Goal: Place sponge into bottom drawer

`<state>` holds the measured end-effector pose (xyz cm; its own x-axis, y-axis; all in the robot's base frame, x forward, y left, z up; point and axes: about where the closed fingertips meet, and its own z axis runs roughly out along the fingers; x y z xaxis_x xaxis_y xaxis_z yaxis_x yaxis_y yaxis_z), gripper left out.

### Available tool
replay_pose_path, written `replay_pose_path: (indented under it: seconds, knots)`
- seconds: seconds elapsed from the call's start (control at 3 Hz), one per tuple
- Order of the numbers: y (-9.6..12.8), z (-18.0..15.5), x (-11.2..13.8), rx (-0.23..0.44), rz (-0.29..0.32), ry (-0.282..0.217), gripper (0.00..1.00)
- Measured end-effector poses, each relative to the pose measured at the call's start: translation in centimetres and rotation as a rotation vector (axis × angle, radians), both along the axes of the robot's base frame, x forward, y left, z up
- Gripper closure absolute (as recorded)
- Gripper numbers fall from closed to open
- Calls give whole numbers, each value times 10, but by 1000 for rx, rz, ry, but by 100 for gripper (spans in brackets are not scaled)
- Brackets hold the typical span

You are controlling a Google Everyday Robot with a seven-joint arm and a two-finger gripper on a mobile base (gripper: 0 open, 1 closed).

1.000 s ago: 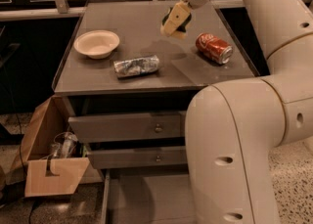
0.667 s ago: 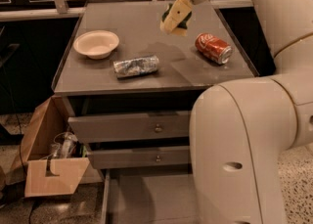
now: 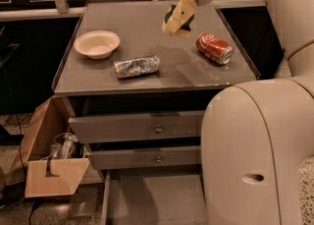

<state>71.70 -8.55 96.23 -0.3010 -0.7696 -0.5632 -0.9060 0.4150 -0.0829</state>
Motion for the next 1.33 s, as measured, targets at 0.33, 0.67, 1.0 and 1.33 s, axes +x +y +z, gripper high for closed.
replay_pose_path:
  seconds: [0.33, 0.67, 1.0, 1.33]
  knots:
    - [-6, 4, -2, -4, -11, -31, 100]
    - [-28, 30, -22, -11, -88, -97, 100]
    - [-50, 65, -81, -1, -202, -192, 100]
    - [-50, 65, -79, 0, -203, -194, 100]
